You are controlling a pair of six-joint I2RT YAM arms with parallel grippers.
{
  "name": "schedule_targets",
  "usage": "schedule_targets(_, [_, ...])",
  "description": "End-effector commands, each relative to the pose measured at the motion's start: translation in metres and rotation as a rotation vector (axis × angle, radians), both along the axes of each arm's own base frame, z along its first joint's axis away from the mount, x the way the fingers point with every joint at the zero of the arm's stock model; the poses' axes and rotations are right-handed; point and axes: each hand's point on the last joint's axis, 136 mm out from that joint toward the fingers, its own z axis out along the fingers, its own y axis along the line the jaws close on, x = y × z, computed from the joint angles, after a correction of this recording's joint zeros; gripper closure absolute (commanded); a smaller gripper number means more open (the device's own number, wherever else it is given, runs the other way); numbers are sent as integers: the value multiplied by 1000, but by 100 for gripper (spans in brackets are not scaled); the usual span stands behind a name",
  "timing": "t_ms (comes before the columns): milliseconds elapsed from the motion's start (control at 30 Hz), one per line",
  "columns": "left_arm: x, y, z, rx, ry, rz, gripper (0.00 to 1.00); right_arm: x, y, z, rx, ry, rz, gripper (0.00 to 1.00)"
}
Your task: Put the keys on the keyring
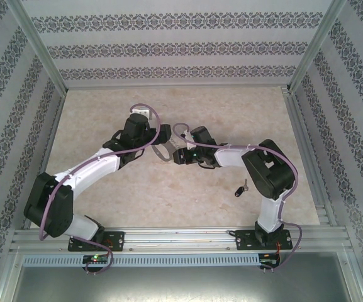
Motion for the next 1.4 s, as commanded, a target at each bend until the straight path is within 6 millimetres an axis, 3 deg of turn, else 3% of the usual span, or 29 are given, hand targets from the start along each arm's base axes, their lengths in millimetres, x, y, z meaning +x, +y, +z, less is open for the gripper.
schedule_targets(0, [1, 3, 9, -6, -37, 5, 0, 2, 13, 4, 33, 2, 19, 52])
schedule_targets(300, [1, -2, 4, -28, -33, -14, 0, 4, 13, 0, 33, 4, 15, 53])
schedule_targets(1067, [2, -11, 0, -57, -22, -47, 0, 13, -10, -5, -2, -24, -64, 53])
schedule_targets(1367, [3, -15, -4, -68, -14, -58, 0, 17, 2, -4, 34, -11, -19, 53])
